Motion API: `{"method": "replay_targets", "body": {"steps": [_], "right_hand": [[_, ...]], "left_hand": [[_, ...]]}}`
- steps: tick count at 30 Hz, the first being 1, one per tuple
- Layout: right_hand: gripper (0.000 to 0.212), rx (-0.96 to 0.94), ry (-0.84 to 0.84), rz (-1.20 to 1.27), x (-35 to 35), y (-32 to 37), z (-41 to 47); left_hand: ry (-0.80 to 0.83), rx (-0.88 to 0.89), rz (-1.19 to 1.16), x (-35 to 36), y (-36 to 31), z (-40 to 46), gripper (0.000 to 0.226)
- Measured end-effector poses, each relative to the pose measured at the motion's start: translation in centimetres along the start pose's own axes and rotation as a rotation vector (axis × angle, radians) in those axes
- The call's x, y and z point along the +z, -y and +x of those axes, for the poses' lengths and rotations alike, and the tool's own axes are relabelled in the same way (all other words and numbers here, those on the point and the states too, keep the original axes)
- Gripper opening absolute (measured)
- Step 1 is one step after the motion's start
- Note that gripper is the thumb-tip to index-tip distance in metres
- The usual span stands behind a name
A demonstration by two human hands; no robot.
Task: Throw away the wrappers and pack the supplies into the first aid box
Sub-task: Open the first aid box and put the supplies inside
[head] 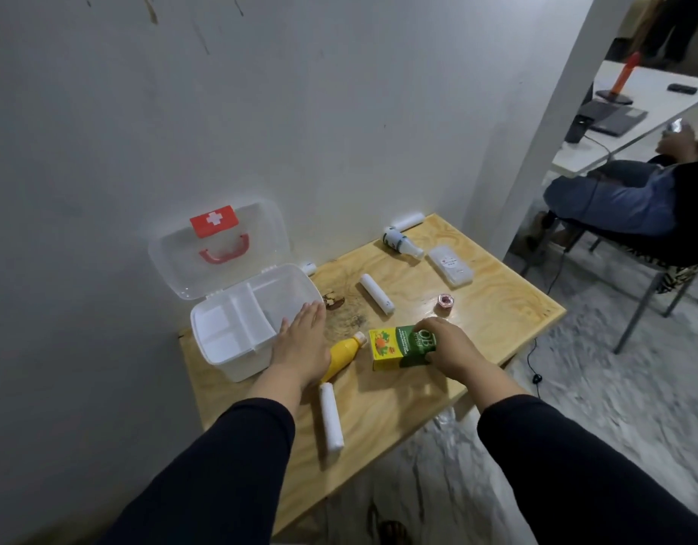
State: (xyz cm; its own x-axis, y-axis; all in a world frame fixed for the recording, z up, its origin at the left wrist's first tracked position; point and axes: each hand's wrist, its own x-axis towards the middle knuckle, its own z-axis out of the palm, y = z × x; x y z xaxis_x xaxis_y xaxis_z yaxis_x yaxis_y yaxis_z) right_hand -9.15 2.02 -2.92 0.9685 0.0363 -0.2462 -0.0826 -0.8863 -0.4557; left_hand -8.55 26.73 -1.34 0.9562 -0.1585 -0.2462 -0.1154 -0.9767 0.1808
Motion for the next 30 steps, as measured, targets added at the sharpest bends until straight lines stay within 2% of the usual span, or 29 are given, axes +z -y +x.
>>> {"method": "replay_targets", "body": {"steps": [7,14,19,23,30], "right_hand": [[0.054,-0.046,-0.022,-0.017,-5.7,0.7,-0.2],[0.06,-0.198,-0.044,-0.025,-9.3,6.0,2.0],[0.057,-0.355,-0.05,-0.091,-8.5,10.9,5.0],[0.053,-0.497,-0.021,-0.272,-7.0,15.2,6.9],[0.046,-0.604,-0.031,-0.565,-2.6,20.4,9.1]], "left_hand": [[0.011,-0.024,-0.005,-0.3,-0.6,-0.2,0.072],[-0.05,-0.109,-0.1,-1.5,1.1,-0.4,0.067],[-0.105,-0.281,-0.146,-3.2,4.8,-1.5,0.068],[-0.098,-0.424,-0.169,-2.7,7.5,-2.7,0.073],[-0.07,-0.488,-0.24,-1.8,8.9,-3.6,0.075]]}}
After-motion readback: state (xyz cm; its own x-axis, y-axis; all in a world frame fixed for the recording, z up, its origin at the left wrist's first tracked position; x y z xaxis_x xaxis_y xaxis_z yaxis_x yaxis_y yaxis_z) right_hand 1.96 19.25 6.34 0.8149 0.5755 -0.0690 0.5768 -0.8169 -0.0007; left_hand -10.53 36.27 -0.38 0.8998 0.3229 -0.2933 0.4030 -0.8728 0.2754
